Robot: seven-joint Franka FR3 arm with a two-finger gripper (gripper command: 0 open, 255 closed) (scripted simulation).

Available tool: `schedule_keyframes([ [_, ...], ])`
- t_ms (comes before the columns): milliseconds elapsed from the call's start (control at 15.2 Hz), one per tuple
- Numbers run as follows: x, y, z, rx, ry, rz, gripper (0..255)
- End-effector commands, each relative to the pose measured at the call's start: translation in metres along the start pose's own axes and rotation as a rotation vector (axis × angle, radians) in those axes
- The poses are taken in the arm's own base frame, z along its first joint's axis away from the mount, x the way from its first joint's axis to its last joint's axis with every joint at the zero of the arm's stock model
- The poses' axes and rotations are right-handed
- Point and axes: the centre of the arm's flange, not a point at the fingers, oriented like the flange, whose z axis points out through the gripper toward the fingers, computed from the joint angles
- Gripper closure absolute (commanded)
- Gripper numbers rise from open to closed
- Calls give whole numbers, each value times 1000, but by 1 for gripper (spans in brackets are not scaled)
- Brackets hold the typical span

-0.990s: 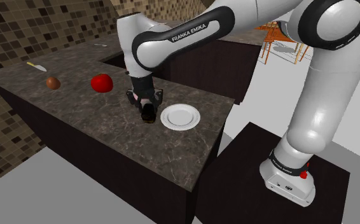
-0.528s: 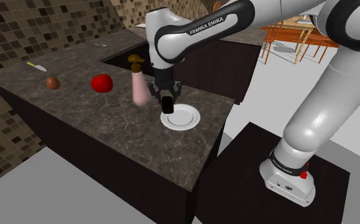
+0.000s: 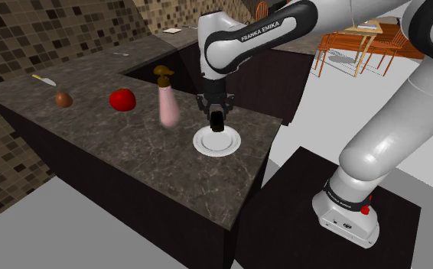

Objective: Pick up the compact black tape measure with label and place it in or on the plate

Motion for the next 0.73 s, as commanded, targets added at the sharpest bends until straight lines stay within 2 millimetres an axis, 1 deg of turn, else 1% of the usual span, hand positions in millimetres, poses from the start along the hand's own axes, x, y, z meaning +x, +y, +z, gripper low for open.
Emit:
schedule_keyframes([
  [0,1,0,10,1,0,0,255],
  [660,4,-2,63,1,0,0,255],
])
